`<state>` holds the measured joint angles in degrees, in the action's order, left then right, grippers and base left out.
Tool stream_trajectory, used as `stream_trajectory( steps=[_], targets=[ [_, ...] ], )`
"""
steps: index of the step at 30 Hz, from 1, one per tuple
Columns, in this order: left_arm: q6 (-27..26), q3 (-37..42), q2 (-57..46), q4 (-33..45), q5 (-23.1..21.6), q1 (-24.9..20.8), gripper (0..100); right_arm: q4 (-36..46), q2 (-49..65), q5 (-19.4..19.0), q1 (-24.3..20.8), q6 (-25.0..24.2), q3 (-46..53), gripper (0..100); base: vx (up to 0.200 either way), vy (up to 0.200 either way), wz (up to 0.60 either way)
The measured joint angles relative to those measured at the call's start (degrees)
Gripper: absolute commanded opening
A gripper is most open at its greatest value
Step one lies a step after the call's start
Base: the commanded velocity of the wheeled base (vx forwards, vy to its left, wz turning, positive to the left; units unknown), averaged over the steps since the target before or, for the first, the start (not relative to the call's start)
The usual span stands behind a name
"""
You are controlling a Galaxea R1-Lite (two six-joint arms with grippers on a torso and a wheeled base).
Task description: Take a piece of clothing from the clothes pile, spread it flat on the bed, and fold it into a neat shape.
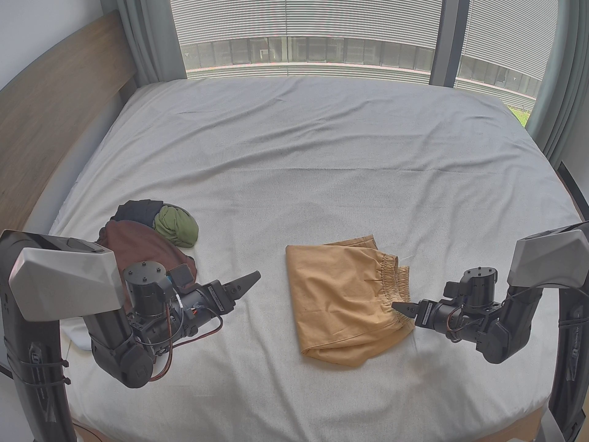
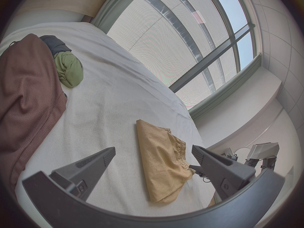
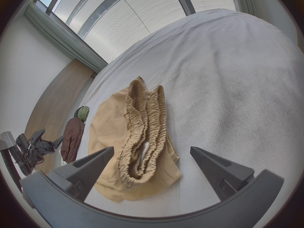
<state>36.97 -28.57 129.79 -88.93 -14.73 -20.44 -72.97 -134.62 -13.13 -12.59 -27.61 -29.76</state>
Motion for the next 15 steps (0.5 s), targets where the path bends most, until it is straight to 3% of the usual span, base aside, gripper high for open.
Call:
stream_trajectory(
  steps=[15],
  targets=[
    [-0.28,0.0,0.41,0.0,0.17,-0.02,100,-6.51,-6.91,-2.3,-1.18,-3.15,-2.46,100,0.0,0.0,0.0]
  ],
)
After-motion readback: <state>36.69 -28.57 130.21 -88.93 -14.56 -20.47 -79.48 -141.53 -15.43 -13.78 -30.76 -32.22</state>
